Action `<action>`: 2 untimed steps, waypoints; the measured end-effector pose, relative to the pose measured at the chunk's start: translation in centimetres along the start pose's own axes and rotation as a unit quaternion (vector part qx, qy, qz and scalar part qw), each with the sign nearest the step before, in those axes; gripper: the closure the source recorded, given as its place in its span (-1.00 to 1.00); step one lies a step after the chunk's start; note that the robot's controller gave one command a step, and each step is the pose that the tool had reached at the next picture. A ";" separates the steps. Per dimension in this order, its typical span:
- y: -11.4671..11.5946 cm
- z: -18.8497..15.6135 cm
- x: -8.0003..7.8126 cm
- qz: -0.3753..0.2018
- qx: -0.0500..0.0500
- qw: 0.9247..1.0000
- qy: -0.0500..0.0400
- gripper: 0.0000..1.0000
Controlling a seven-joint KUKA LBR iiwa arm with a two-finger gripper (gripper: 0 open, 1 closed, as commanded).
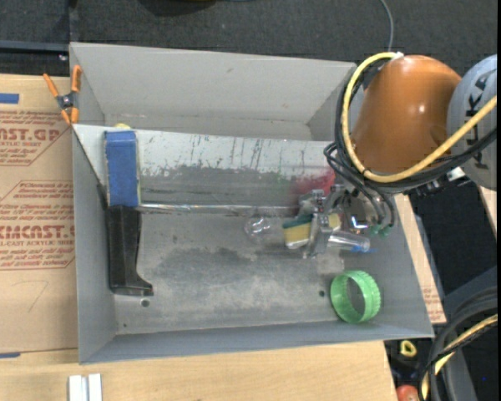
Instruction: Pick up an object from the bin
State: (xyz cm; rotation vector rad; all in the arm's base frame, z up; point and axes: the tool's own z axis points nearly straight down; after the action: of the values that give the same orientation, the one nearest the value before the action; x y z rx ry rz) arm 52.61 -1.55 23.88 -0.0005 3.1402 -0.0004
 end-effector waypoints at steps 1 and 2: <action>0.0 0.0 0.0 0.000 0.000 1.000 0.000 -1.00; 0.3 -2.1 1.3 0.007 0.000 1.000 -0.001 -1.00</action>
Offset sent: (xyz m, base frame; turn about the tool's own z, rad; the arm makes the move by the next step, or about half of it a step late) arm -0.0134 0.0023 0.0207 0.0136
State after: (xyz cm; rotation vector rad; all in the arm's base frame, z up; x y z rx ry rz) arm 51.32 -1.26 25.94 0.0203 3.1374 0.0006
